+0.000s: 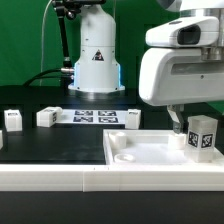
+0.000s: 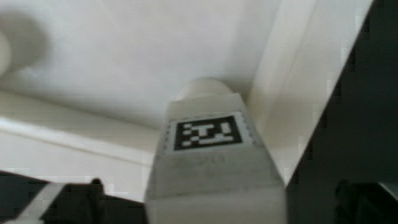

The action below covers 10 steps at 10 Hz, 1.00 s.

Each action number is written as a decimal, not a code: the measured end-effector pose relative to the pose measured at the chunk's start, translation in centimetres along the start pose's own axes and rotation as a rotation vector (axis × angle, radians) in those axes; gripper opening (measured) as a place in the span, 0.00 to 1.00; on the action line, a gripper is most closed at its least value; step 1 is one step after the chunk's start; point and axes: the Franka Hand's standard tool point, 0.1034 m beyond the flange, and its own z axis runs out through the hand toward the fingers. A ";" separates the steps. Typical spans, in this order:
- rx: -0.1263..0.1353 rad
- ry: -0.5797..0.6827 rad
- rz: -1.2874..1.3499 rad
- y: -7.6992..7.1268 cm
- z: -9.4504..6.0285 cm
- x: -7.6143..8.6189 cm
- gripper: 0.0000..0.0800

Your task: Assemble one leg

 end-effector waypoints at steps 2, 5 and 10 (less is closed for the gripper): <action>-0.001 0.000 0.009 0.0 0.0 0.0 0.69; -0.001 0.000 0.021 0.1 0.0 0.0 0.36; -0.002 0.002 0.294 0.0 0.0 0.0 0.36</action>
Offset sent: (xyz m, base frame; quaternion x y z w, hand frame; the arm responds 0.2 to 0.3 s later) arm 0.0000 0.0000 0.0000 0.0000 0.0000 0.0000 1.0000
